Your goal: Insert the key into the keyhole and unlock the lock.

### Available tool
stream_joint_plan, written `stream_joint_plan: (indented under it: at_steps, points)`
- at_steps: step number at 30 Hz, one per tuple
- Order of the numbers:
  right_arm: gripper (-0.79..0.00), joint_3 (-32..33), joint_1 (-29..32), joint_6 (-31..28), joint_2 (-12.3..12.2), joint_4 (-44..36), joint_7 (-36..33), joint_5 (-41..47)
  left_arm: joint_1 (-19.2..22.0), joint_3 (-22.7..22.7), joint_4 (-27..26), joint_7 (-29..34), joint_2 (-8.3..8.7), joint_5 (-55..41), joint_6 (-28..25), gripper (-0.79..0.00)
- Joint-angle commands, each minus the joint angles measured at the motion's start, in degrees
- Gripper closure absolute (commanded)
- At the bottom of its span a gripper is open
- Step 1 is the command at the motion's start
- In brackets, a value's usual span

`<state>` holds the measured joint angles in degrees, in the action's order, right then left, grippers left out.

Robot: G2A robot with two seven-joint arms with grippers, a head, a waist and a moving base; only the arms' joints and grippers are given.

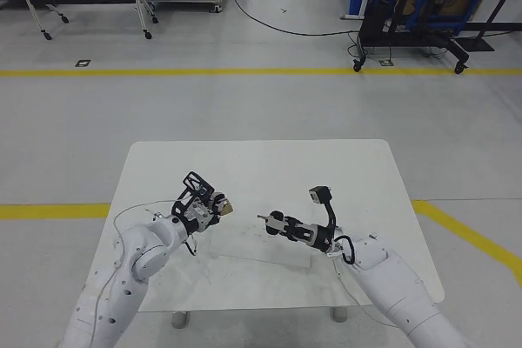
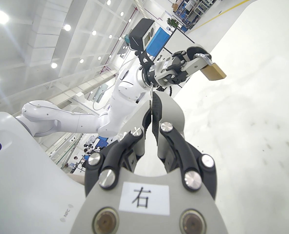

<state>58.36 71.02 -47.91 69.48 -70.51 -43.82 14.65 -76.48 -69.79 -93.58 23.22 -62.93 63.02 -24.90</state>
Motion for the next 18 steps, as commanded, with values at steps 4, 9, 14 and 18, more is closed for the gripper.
stream_joint_plan:
  at_steps: [4, 9, 14, 18]
  points:
    - [0.000, -0.5, 0.3, -1.6, 0.5, 0.2, 4.3, 0.7, -0.2, -1.4, 5.6, 6.6, -1.30, -29.3, 10.0, 0.000]
    - [0.000, -1.2, -0.9, -5.8, 1.5, 2.9, 10.3, 0.8, 4.5, -1.9, 12.4, 17.4, -2.36, -54.2, 14.7, 0.000]
    - [0.000, -0.7, -1.7, -6.4, 2.1, 5.2, 16.0, -2.2, 9.2, -2.4, 19.5, 26.3, -3.16, -72.4, 19.0, 0.000]
    - [0.000, 0.1, -1.5, -6.7, 2.3, 5.0, 20.4, -5.0, 13.6, -0.5, 26.2, 31.3, -4.13, -81.8, 24.3, 0.000]
